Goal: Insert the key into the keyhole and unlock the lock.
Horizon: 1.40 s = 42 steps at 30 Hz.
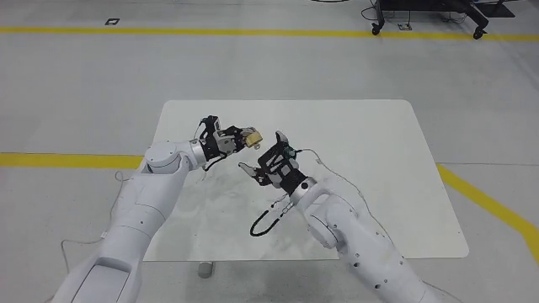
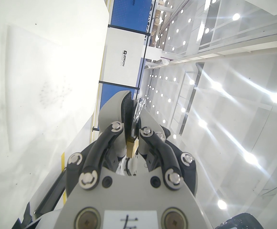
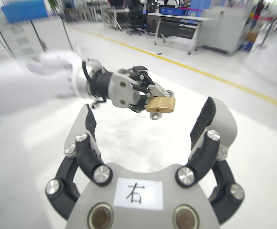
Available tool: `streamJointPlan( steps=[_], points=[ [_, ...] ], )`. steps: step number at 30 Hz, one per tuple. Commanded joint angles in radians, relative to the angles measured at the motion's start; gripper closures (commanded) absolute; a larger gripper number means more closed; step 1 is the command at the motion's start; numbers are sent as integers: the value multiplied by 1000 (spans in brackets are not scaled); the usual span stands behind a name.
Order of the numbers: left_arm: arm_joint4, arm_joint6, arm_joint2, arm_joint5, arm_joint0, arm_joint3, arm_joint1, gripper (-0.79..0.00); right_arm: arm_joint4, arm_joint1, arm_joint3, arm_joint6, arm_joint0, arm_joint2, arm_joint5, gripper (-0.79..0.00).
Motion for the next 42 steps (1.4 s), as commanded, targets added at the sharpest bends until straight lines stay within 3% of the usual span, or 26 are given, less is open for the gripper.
streamJointPlan(
  steps=[1,10,12,13,15,16,18,22,25,34,40,42],
  points=[
    [5,2,4,0,-2,2,-1,0,-381,4,-6,36,0,-18,2,-785],
    [15,17,1,-8,-3,5,0,0,-379,3,-10,37,-2,-18,5,-785],
    [25,43,6,8,12,-17,1,0,-451,6,5,35,-1,-30,-11,-785],
    [35,53,7,17,17,-27,2,0,-484,7,7,2,0,-39,-26,-677],
    [46,63,6,28,25,-45,4,0,-651,17,31,-25,8,-53,-46,-653],
    [47,64,5,33,29,-52,5,0,-725,21,34,-27,9,-62,-54,-585],
    [56,68,6,46,33,-63,7,0,-796,25,29,-56,4,-70,-59,-372],
    [69,78,6,53,40,-80,9,0,-890,37,30,-132,-12,-64,-57,-240],
    [72,81,4,51,45,-89,10,0,-982,42,34,-92,-23,-54,-48,-188],
    [86,86,1,53,53,-107,14,0,-1098,32,54,-6,-18,-80,-62,-246],
    [91,88,3,57,57,-116,15,0,-1119,15,86,50,3,-99,-50,-231],
    [96,85,6,57,57,-119,15,0,-1123,8,97,74,11,-105,-45,-191]
  ],
)
